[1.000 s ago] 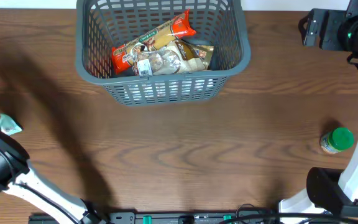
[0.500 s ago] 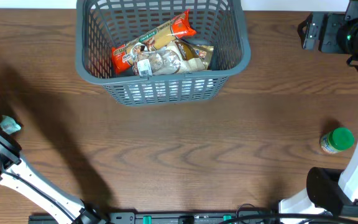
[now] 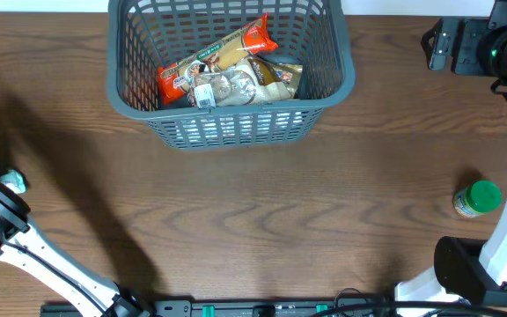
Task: Pack container
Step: 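Move the left gripper to the mint-green wrapper and grasp it, then carry the green wrapper into the basket and release it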
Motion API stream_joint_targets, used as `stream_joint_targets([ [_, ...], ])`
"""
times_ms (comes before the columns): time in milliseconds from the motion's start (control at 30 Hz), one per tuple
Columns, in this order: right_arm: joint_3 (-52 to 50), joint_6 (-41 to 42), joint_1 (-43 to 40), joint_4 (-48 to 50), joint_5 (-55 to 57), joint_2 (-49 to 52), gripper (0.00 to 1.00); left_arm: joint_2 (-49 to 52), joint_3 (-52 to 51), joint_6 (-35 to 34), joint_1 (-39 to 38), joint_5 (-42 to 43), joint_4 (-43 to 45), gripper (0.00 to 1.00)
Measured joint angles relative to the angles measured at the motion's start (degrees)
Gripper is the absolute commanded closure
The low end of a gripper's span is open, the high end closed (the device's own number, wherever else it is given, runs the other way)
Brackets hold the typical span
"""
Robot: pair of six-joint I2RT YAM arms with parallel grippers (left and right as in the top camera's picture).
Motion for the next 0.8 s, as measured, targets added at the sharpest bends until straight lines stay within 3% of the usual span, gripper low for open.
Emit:
stream_joint_targets([
  [300,0.0,0.0,0.0,-0.04,0.0,0.0,0.01,-4.0,-1.09,15.85,-2.1,0.07,-1.77,0.94],
  [633,0.0,0.0,0.0,-0.48,0.0,0.0,0.01,-31.65,0.63,40.04,-10.86,13.31,-1.03,0.94],
  [800,0.0,0.0,0.0,-0.48,0.0,0.0,0.01,-42.77,2.78,60.65,-18.47,23.06,2.86,0.94],
])
